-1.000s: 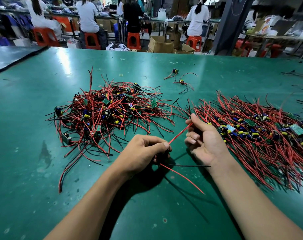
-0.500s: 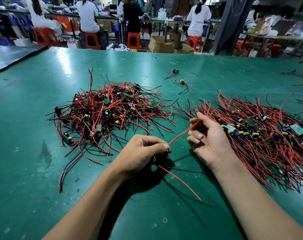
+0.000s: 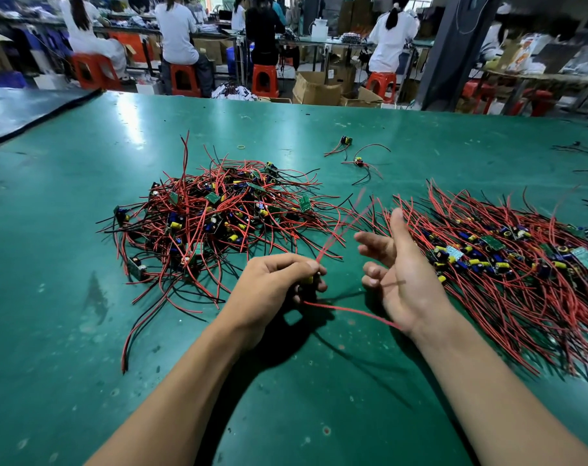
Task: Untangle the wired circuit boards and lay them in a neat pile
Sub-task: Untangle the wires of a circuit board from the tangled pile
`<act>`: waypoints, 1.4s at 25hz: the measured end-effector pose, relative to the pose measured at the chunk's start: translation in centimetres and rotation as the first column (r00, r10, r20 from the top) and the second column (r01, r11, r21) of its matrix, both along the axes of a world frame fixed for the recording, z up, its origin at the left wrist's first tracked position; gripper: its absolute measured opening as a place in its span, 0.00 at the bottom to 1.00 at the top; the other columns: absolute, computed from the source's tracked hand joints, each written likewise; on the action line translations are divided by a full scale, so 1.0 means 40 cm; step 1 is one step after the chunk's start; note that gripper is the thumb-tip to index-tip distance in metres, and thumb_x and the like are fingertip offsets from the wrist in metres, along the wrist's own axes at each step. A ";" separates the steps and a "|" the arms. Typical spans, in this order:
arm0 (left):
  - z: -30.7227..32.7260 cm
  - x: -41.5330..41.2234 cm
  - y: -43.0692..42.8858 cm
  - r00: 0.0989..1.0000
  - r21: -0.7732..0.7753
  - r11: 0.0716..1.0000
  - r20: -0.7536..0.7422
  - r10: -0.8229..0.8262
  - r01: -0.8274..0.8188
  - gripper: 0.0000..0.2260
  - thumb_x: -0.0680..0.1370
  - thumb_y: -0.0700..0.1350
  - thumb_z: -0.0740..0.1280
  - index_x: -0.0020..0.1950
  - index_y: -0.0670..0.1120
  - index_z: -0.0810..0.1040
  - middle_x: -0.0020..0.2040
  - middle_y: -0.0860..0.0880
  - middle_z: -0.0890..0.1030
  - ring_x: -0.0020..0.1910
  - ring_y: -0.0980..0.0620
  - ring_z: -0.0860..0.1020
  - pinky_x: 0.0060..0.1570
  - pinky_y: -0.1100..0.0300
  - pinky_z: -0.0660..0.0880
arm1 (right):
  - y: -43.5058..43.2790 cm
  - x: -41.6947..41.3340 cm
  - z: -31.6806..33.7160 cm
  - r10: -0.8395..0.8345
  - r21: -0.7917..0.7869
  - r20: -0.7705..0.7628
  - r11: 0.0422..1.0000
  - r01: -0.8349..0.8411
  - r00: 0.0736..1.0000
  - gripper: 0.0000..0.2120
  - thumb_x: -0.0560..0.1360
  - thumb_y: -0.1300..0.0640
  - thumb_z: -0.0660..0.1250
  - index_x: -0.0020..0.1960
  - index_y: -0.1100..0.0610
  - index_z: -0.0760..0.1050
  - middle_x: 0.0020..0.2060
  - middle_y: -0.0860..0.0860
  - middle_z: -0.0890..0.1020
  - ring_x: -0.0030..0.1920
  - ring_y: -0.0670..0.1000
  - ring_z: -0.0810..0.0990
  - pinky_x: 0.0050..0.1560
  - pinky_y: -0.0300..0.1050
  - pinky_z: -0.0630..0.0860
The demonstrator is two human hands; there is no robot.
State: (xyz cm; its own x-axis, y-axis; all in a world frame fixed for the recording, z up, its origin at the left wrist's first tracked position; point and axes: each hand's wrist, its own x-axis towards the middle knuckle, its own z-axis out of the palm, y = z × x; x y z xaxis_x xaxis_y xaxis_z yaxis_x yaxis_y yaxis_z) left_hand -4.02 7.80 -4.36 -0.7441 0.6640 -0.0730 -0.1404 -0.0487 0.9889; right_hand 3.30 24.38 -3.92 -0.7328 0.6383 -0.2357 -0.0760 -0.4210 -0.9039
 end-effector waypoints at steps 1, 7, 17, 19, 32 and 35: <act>0.000 -0.003 0.002 0.999 0.027 0.998 0.024 0.049 -0.050 0.09 0.78 0.39 0.67 0.40 0.44 0.85 0.37 0.43 0.84 0.40 0.45 0.79 0.44 0.57 0.72 | -0.006 -0.001 -0.004 0.024 0.058 0.029 0.998 -0.025 0.999 0.26 0.78 0.36 0.61 0.41 0.58 0.82 0.31 0.48 0.80 0.23 0.44 0.67 0.22 0.36 0.63; 0.004 -0.018 0.005 0.956 0.184 0.956 0.231 0.182 -0.226 0.05 0.79 0.39 0.66 0.44 0.44 0.79 0.39 0.44 0.85 0.33 0.51 0.83 0.34 0.62 0.79 | -0.048 0.013 -0.020 0.256 0.661 0.248 0.661 -0.356 0.934 0.02 0.75 0.56 0.73 0.45 0.52 0.85 0.37 0.48 0.84 0.34 0.42 0.78 0.37 0.34 0.73; -0.006 -0.022 0.004 0.962 0.127 0.969 0.201 0.186 -0.213 0.02 0.79 0.41 0.67 0.46 0.45 0.76 0.36 0.46 0.84 0.33 0.51 0.81 0.35 0.60 0.78 | -0.086 0.003 -0.038 0.219 0.541 0.074 0.811 -0.224 0.973 0.04 0.76 0.55 0.73 0.50 0.52 0.85 0.31 0.50 0.81 0.27 0.47 0.74 0.26 0.39 0.70; -0.005 -0.022 0.000 0.969 0.134 0.976 0.201 0.142 -0.171 0.02 0.78 0.40 0.68 0.49 0.45 0.76 0.38 0.45 0.85 0.36 0.51 0.81 0.39 0.57 0.79 | -0.080 0.004 -0.034 0.204 0.514 0.065 0.832 -0.208 0.977 0.04 0.76 0.54 0.72 0.48 0.52 0.85 0.27 0.48 0.78 0.26 0.47 0.73 0.25 0.39 0.69; -0.004 -0.019 0.002 0.974 0.170 0.972 0.190 0.127 -0.160 0.08 0.70 0.40 0.74 0.47 0.44 0.80 0.36 0.43 0.83 0.32 0.52 0.81 0.34 0.65 0.78 | -0.077 0.000 -0.009 0.129 0.215 -0.041 0.969 -0.118 0.991 0.06 0.77 0.54 0.70 0.48 0.55 0.84 0.34 0.48 0.82 0.27 0.44 0.76 0.24 0.38 0.70; 0.000 -0.018 0.000 0.954 0.186 0.964 0.266 0.137 -0.190 0.07 0.68 0.43 0.76 0.43 0.48 0.81 0.35 0.43 0.82 0.30 0.51 0.79 0.33 0.62 0.77 | -0.086 -0.005 -0.002 0.149 -0.016 -0.057 0.988 -0.150 0.987 0.07 0.76 0.54 0.70 0.48 0.55 0.84 0.36 0.48 0.84 0.31 0.43 0.79 0.28 0.35 0.74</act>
